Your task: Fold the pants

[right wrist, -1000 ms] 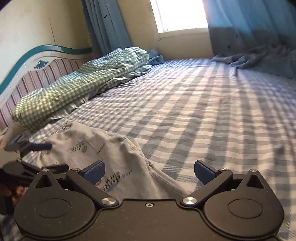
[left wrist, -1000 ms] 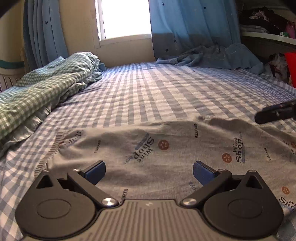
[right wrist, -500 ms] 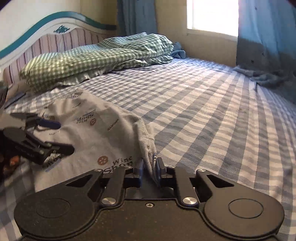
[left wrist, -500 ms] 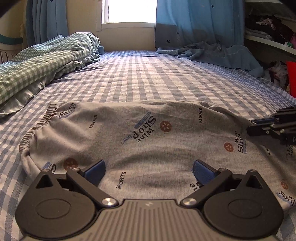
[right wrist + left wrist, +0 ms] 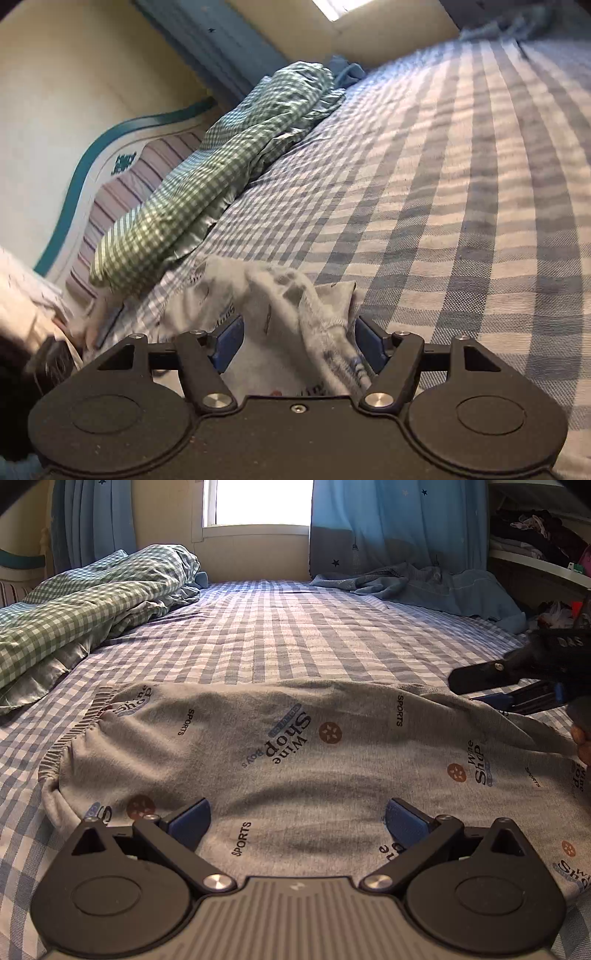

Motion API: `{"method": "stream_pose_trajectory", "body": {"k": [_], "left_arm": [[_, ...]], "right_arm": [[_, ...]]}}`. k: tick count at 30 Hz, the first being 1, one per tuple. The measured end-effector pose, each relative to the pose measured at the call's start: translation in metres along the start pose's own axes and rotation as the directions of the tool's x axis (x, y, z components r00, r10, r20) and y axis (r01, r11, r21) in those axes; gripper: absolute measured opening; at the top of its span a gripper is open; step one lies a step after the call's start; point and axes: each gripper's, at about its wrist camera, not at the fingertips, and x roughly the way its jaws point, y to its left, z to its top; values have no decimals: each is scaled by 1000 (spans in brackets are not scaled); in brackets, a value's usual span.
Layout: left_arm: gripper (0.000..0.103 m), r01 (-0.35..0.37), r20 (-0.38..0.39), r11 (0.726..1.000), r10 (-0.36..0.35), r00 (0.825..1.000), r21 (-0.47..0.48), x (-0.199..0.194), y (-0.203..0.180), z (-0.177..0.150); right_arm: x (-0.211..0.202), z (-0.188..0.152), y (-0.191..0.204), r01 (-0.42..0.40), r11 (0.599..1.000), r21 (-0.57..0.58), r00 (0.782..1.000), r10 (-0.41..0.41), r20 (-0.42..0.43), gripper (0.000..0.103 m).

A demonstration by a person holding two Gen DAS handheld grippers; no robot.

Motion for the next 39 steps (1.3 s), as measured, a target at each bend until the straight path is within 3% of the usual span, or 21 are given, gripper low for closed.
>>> {"method": "stream_pose_trajectory", "body": {"k": [2, 4, 6, 9, 15, 17, 18, 20, 22, 25, 28, 29, 31, 34, 39], "left_arm": [[102, 0, 0, 1000, 0, 1000, 0, 0, 0, 0], [102, 1, 0, 1000, -1, 1000, 0, 0, 0, 0], [102, 0, 0, 1000, 0, 1000, 0, 0, 0, 0], [102, 1, 0, 1000, -1, 1000, 0, 0, 0, 0], [102, 1, 0, 1000, -1, 1000, 1, 0, 1, 0], [102, 1, 0, 1000, -1, 1000, 1, 0, 1, 0], [102, 1, 0, 1000, -1, 1000, 1, 0, 1, 0], [102, 1, 0, 1000, -1, 1000, 2, 0, 1, 0], [102, 2, 1, 1000, -2, 1000, 1, 0, 1, 0], [102, 1, 0, 1000, -1, 1000, 2, 0, 1, 0], [102, 2, 1, 1000, -2, 1000, 1, 0, 0, 0], [102, 2, 1, 1000, -2, 1000, 2, 0, 0, 0], [102, 1, 0, 1000, -1, 1000, 3, 0, 0, 0], [102, 1, 0, 1000, -1, 1000, 3, 0, 0, 0], [102, 1, 0, 1000, -1, 1000, 3, 0, 0, 0]], "right_arm": [[14, 11, -15, -39, 992, 117, 999, 43, -29, 54], [23, 17, -28, -80, 969, 234, 996, 89, -27, 34], [28, 21, -35, -81, 950, 302, 996, 89, -15, 24], [35, 24, -41, -69, 930, 361, 997, 77, -9, 21], [42, 25, -61, -126, 845, 519, 992, 117, 50, 27], [41, 25, -63, -129, 832, 539, 992, 108, 72, 17], [41, 25, -63, -126, 828, 546, 992, 98, 81, 3], [41, 26, -60, -91, 838, 538, 995, 61, 73, 1], [43, 29, -52, -43, 876, 481, 999, 25, 44, 2], [44, 31, -43, -21, 903, 430, 999, 7, 33, 19], [42, 30, -42, -35, 902, 431, 999, 25, 28, 23], [42, 31, -41, -21, 906, 422, 1000, 15, 17, 23], [45, 32, -37, 28, 920, 390, 1000, -25, -12, 2], [46, 30, -36, 37, 915, 401, 999, -40, -1, 0], [34, 44, -37, 54, 912, 407, 989, -106, 105, 0]]}}
